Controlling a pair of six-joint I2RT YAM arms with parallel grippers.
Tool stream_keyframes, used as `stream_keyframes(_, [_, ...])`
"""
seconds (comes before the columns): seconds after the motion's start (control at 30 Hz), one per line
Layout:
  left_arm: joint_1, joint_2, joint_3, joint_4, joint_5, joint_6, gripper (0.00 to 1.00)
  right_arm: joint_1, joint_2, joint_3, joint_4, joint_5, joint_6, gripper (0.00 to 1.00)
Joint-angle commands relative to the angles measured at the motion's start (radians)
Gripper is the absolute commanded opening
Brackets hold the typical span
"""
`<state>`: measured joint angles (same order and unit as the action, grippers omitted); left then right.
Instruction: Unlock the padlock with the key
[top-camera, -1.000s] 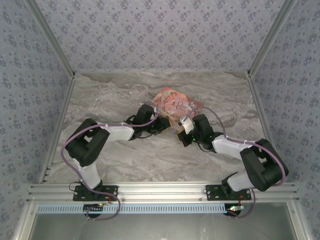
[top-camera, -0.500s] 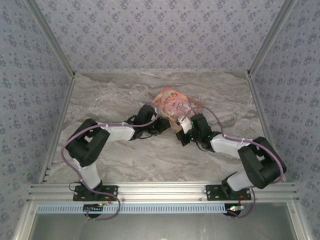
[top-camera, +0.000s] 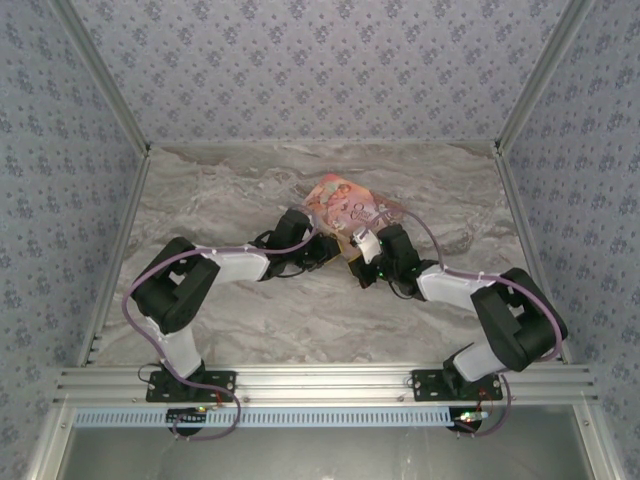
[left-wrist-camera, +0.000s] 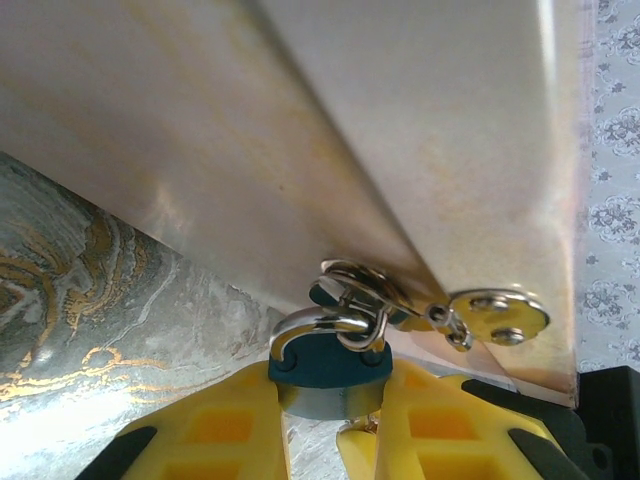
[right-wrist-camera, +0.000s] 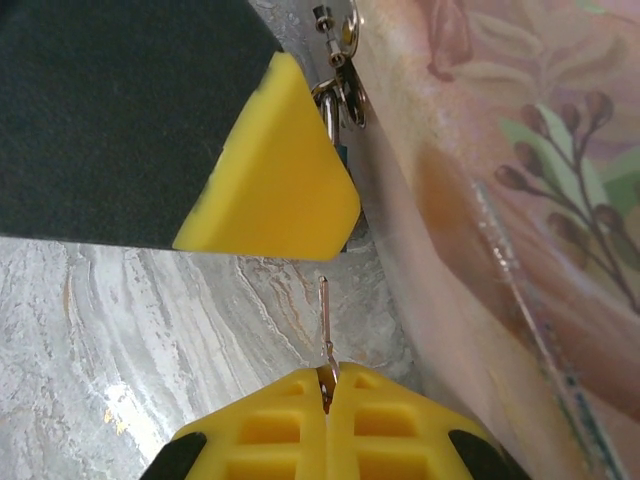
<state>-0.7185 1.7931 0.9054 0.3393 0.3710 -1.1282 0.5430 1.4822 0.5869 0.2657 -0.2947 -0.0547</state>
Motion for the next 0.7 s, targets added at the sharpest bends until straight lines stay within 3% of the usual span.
stream_keyframes(0.0, [-0.028, -0.021, 0.050, 0.067, 0.066, 0.000, 0.21, 0.015, 0.021, 0.034, 0.024, -0.001, 0.016, 0.00])
stream_keyframes(0.67, [-0.044, -0.011, 0.034, 0.137, 0.008, -0.115, 0.20, 0.042, 0.006, 0.013, -0.019, 0.065, 0.016, 0.00])
